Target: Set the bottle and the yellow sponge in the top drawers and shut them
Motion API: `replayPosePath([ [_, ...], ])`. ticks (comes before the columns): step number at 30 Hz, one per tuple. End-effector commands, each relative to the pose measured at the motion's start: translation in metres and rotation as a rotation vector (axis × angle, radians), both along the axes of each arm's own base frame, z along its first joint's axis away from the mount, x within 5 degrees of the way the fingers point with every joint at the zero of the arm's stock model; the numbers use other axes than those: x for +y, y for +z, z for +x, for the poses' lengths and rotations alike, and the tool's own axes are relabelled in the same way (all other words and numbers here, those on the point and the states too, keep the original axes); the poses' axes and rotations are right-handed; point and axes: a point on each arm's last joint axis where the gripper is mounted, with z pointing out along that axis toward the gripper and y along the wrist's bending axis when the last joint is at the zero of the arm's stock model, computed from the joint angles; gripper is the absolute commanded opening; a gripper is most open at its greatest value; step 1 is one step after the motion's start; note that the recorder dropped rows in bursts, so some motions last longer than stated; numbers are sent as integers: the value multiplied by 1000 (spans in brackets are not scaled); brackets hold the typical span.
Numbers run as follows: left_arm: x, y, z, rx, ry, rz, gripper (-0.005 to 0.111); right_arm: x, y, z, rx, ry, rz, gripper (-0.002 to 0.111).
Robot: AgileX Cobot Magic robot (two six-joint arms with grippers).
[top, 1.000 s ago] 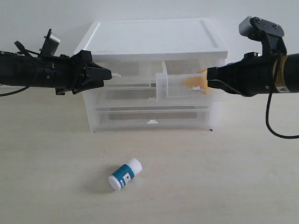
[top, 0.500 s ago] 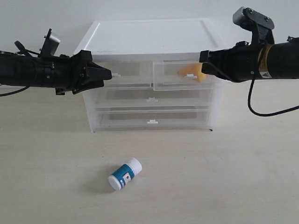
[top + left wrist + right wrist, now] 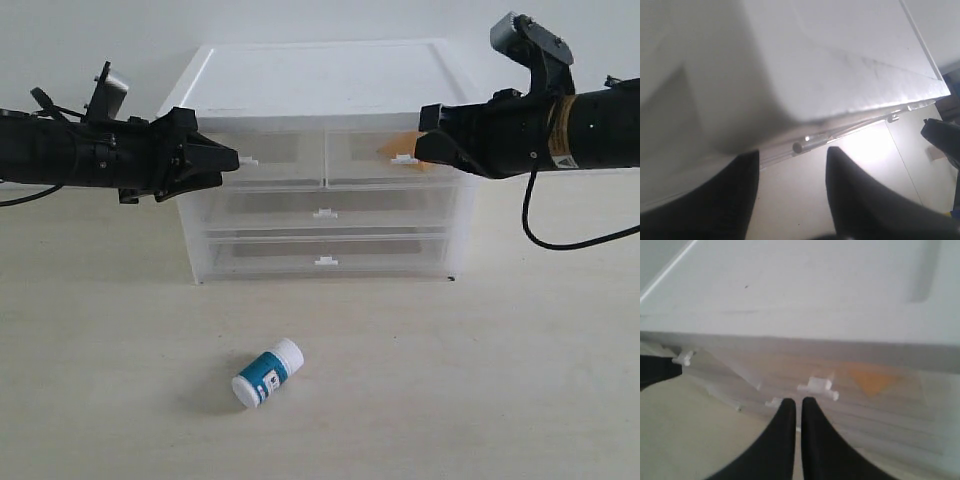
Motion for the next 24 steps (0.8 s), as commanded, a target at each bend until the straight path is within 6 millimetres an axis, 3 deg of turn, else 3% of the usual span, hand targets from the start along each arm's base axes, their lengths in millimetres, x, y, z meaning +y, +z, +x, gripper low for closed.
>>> replayPosePath([
  [1,5,2,6,0,46,-9,42,1,-3,-5,50,53,-73,0],
  [9,3,3,4,15,31,-34,42,8,-3,-13,104,152,-19,0],
  [24,0,11,3,81,46,-183,42,4,-1,-6,44,80,-44,0],
])
